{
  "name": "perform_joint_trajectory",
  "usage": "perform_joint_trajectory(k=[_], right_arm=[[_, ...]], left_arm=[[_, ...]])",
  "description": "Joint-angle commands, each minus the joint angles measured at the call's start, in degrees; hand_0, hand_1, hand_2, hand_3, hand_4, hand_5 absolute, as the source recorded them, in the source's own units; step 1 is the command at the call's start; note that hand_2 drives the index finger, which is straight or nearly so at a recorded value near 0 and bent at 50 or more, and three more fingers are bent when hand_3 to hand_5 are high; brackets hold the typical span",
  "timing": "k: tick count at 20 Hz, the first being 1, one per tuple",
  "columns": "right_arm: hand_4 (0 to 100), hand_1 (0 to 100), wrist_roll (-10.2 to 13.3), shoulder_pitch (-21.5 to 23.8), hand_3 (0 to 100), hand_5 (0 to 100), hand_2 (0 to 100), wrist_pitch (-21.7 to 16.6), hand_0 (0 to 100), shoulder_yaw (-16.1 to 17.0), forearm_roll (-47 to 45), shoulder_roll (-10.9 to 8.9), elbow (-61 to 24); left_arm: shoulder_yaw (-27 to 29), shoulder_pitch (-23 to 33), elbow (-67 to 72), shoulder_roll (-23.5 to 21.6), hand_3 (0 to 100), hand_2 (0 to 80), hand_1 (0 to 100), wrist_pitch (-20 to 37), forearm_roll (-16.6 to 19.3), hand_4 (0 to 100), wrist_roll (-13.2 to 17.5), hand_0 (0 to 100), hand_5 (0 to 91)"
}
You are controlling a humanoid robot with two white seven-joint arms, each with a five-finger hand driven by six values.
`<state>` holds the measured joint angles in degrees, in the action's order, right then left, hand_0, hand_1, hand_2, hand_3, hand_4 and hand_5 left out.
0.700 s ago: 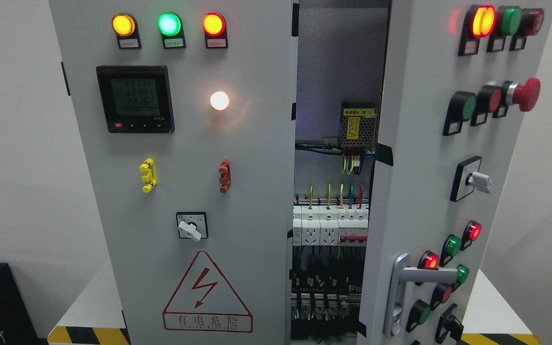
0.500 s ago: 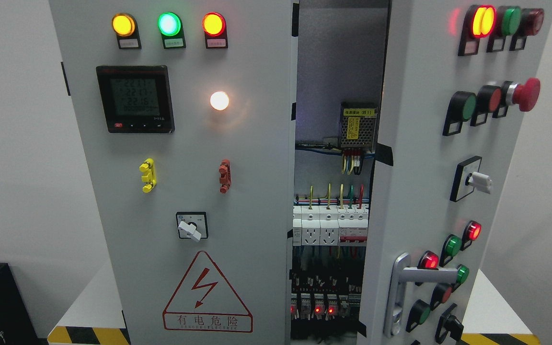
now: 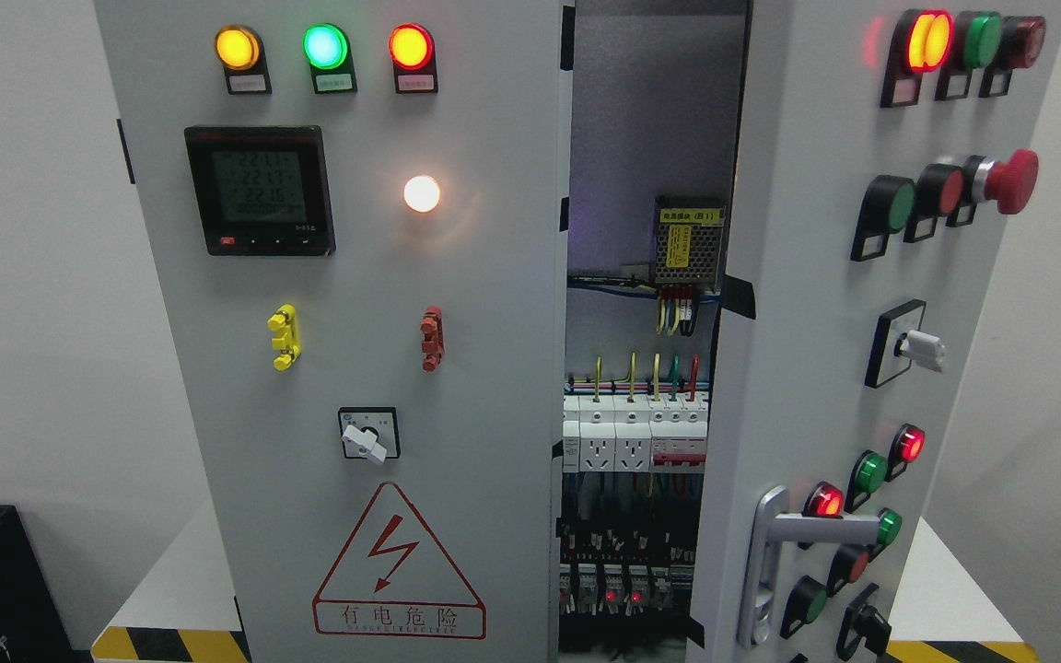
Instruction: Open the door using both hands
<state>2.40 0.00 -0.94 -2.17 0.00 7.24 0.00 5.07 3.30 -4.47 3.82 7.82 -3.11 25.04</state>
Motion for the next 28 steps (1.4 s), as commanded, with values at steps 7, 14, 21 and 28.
perform_joint_trajectory(k=[7,14,21,28], right_arm=[[0,0,0.0,-0.4,0,0,0,0.0,0,0.0,-0.5,0.05,0.5],[0,0,0.0,-0.4,0,0,0,0.1,0,0.0,-0.6,0.05,0.5],[0,0,0.0,-0.4,0,0,0,0.0,0,0.0,-0.6,-0.03,0.5],[0,0,0.0,-0.4,0,0,0,0.0,0,0.1,-0.6,-0.03,0.5]], left_arm=[[20.2,36.9,-80.6,-68.3,0,0.0,0,-0.4,-80.1,0,26.1,0,0.0],[36.8,28.7,-78.6,-76.4,0,0.0,0,-3.3,-78.1,0,40.1,0,0.0],[-7.0,-9.6,-83.1,-90.7,0,0.0,0,-4.0,-83.0,0,41.1,0,0.0],[-81.4,-80.5,-88.9,-86.8,0,0.0,0,-7.4,-82.9,0,40.5,0,0.0]])
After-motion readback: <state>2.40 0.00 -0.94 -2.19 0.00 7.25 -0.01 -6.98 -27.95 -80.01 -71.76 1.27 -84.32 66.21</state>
